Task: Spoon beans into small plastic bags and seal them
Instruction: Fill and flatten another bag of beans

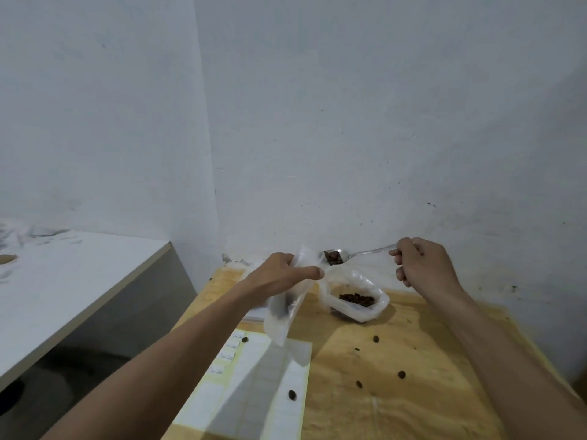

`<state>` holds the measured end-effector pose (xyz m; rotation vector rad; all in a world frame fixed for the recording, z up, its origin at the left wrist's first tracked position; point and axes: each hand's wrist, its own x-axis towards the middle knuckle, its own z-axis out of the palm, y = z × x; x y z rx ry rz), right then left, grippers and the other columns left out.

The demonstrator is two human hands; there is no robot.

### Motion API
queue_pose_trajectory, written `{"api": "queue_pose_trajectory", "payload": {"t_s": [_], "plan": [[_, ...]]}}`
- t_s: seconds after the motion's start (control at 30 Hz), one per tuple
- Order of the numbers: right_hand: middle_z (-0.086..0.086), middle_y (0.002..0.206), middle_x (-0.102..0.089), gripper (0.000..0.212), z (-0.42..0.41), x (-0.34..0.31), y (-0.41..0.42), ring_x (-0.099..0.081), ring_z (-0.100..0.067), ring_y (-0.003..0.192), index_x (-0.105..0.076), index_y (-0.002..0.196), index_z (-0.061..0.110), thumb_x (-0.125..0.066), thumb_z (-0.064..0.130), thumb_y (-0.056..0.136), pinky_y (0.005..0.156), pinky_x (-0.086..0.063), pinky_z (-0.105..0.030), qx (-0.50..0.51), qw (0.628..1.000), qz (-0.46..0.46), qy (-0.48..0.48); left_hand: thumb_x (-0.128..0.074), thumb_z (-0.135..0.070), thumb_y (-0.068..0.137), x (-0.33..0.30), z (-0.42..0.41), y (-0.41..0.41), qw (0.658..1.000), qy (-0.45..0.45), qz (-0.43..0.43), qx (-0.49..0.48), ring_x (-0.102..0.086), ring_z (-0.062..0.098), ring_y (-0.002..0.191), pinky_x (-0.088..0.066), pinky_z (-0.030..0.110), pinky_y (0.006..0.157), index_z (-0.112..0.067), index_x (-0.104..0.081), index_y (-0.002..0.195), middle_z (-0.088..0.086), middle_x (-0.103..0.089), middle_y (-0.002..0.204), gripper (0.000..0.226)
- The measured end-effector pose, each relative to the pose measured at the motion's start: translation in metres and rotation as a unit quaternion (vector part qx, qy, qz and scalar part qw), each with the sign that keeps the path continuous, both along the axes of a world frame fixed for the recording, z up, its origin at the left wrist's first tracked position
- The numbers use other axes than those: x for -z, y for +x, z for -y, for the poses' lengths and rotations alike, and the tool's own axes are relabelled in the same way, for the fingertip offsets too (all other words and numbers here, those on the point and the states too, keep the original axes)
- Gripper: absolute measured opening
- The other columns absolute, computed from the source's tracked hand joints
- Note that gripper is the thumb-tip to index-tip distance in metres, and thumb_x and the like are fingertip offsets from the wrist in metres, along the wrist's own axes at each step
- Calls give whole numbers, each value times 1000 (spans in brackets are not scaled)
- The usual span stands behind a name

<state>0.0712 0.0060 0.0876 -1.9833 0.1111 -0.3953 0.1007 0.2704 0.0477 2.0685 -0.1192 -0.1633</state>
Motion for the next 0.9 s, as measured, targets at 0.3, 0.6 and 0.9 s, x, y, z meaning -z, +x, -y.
{"api": "queue_pose_trajectory", "payload": {"t_s": [0.3, 0.6, 0.9], "plan": [[4, 77, -66, 25, -16, -2, -14, -62, -15, 51, -66, 90, 17, -45, 22, 101, 63, -49, -33, -22, 990, 108, -84, -82, -71, 51, 11, -2, -3, 998, -27, -40, -36, -59, 23, 87, -44, 39, 78, -3, -67, 117, 5, -60, 93, 96], [-10, 76, -71, 31, 10, 39, -9, -66, -30, 65, -66, 86, 9, -44, 25, 101, 60, -54, -46, 48, 979, 26, -197, -77, -64, 69, -2, -1, -9, 995, -90, 6, -41, -58, 26, 82, -44, 35, 79, -6, -61, 94, 5, -55, 90, 66], [-23, 137, -53, 61, 8, 66, -16, -54, -39, 121, -47, 141, 1, -63, 37, 94, 92, -48, -45, 98, 949, -127, -272, -49, -58, 78, -19, -6, -17, 966, -249, -34, -56, -64, 35, 103, -44, 51, 101, -1, -61, 125, 18, -75, 109, 74]]}}
